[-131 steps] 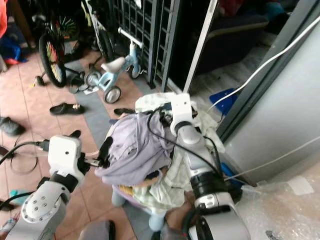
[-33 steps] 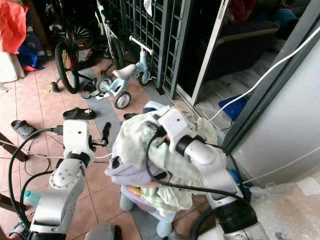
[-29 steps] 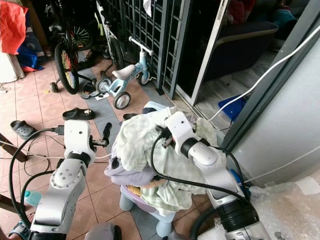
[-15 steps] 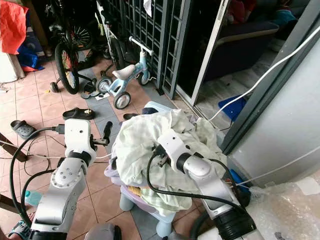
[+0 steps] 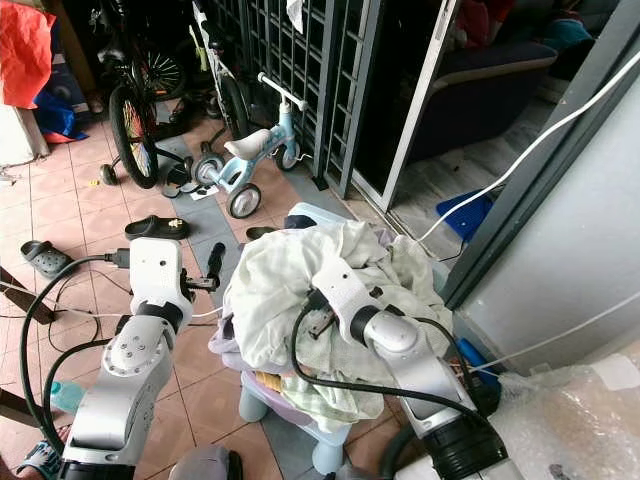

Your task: Clothes washing

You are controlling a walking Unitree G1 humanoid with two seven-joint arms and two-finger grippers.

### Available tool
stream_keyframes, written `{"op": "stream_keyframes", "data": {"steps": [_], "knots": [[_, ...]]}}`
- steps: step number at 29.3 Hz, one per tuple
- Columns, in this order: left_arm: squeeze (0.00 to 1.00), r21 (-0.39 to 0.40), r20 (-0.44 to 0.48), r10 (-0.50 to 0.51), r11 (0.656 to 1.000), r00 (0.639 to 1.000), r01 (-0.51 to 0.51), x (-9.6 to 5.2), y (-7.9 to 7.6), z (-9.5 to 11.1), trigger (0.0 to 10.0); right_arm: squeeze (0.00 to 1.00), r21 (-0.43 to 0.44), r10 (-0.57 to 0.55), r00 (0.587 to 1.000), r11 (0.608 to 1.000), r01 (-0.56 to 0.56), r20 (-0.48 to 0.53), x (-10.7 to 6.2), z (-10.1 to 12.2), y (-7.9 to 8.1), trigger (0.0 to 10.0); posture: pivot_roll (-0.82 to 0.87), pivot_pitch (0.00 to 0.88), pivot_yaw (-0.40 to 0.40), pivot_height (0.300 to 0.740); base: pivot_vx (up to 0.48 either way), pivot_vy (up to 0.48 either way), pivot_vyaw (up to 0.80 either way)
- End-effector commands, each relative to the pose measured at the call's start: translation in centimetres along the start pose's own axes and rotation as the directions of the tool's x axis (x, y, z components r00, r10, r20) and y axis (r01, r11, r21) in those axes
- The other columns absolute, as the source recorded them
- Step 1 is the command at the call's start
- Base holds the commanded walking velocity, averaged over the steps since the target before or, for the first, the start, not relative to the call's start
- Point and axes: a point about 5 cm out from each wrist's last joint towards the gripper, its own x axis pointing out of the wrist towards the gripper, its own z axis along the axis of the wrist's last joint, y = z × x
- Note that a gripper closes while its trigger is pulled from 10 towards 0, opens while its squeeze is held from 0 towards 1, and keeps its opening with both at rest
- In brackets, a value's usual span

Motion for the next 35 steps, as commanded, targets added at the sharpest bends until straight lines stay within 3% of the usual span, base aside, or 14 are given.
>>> {"op": "stream_keyframes", "data": {"steps": [1,9,16,31,32,33,34,35], "knots": [[0.0,0.002,0.007,0.006,1.0,1.0,-0.006,-0.1,0.1,0.1,10.0,0.0,0.061,-0.058,0.994,0.997,0.052,0.098,-0.7,1.5,-0.9,0.0,0.0,0.0,-0.044,0.74,0.0,0.0,0.0],[0.0,0.003,0.015,0.013,1.0,1.0,-0.013,0.4,0.2,0.3,10.0,0.0,0.169,-0.128,0.943,0.982,0.079,0.308,-2.3,4.6,-1.3,0.0,-0.02,0.0,-0.029,0.74,0.0,0.0,0.0],[0.0,-0.003,0.02,-0.004,1.0,1.0,0.004,0.7,-0.2,0.4,10.0,0.0,0.217,-0.183,0.928,0.969,0.116,0.324,-2.5,4.9,-1.5,0.0,-0.02,0.0,-0.027,0.74,0.0,0.0,0.0],[0.0,-0.015,0.014,0.011,1.0,1.0,-0.011,0.7,-0.1,0.2,10.0,0.0,0.218,-0.23,0.914,0.962,0.162,0.334,-2.3,5.3,-2.1,0.0,-0.01,0.0,-0.035,0.74,-0.396,0.0,0.0],[0.0,-0.016,0.013,0.01,1.0,1.0,-0.01,0.7,-0.1,0.2,10.0,0.0,0.215,-0.234,0.913,0.962,0.168,0.333,-2.3,5.3,-2.1,7.4,-0.01,0.0,-0.036,0.74,-0.386,0.0,0.0],[0.0,-0.016,0.013,0.01,1.0,1.0,-0.009,0.7,-0.1,0.2,10.0,0.0,0.213,-0.236,0.913,0.962,0.172,0.332,-2.3,5.3,-2.1,7.4,-0.02,0.0,-0.037,0.74,-0.386,0.0,0.0],[0.0,-0.018,0.012,0.008,1.0,1.0,-0.008,0.7,-0.1,0.2,10.0,0.0,0.211,-0.25,0.911,0.959,0.187,0.329,-2.3,5.3,-2.3,10.0,-0.02,0.0,-0.038,0.74,-0.296,0.0,0.0],[0.0,-0.019,0.013,0.008,1.0,1.0,-0.008,0.7,-0.1,0.2,10.0,0.0,0.212,-0.263,0.909,0.956,0.201,0.324,-2.3,5.3,-2.4,10.0,-0.02,0.0,-0.04,0.74,0.0,0.0,0.0]]}}
